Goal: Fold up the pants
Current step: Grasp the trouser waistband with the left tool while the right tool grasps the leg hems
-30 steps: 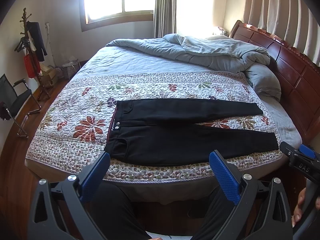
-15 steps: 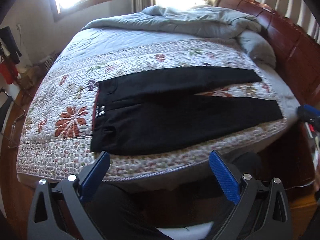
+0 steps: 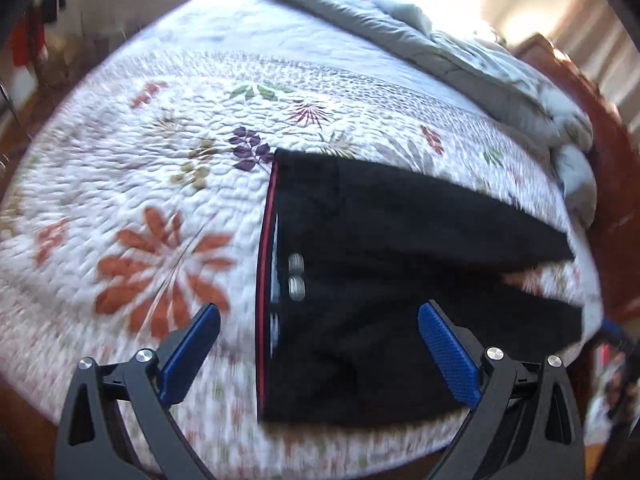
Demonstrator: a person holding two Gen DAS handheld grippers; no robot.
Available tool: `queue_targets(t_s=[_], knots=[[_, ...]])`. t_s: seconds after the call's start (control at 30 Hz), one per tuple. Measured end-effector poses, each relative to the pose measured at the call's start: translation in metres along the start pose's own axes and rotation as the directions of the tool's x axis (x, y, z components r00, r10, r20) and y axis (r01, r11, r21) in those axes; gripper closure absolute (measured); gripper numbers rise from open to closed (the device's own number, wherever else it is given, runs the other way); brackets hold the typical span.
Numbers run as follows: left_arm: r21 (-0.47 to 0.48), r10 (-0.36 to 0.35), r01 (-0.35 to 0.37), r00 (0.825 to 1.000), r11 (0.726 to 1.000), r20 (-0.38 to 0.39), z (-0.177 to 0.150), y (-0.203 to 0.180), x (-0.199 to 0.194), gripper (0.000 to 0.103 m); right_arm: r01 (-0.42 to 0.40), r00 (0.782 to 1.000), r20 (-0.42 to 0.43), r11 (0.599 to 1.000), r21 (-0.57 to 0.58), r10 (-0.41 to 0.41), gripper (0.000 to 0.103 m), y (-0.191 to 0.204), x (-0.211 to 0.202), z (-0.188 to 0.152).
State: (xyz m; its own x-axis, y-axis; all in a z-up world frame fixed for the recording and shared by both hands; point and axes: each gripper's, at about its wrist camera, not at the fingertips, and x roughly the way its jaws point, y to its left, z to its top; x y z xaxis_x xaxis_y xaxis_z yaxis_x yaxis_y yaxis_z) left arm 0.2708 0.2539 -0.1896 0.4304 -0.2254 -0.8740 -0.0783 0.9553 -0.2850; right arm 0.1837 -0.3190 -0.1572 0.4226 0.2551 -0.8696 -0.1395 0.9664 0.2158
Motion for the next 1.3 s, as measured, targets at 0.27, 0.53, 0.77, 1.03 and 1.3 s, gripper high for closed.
queue_targets(t_s=[0.27, 0.53, 0.77, 1.03, 1.3], knots=[[0.018, -0.165, 0.166, 0.985, 0.986, -0.057, 0.111, 0.040, 0.115, 0.004, -0.002, 0.998, -0.070, 0.999, 0.051, 0.005, 0.003, -0.023, 0.055, 0.021], [0.023, -0.268, 0.278, 0.941, 0.960, -0.206, 0.137, 0.047, 0.199, 0.004, -0.019, 0.995, -0.094, 0.998, 0.067, 0.025, 0.003, -0.050, 0.081, 0.041], [0.122, -0.185, 0.217, 0.956, 0.969, -0.229, 0.138, 0.034, 0.207, 0.035, -0.132, 0.987, -0.076, 0.983, 0.127, 0.142, 0.003, -0.102, 0.079, 0.070], [0.146, -0.098, 0.139, 0.962, 0.980, -0.255, 0.140, 0.034, 0.204, 0.059, -0.118, 0.987, -0.066, 0.949, 0.294, 0.143, 0.003, -0.292, 0.060, 0.140], [0.146, -0.053, 0.091, 0.968, 0.985, -0.247, 0.139, 0.024, 0.213, 0.056, -0.053, 0.991, -0.093, 0.919, 0.391, 0.097, 0.003, -0.430, 0.109, 0.192]])
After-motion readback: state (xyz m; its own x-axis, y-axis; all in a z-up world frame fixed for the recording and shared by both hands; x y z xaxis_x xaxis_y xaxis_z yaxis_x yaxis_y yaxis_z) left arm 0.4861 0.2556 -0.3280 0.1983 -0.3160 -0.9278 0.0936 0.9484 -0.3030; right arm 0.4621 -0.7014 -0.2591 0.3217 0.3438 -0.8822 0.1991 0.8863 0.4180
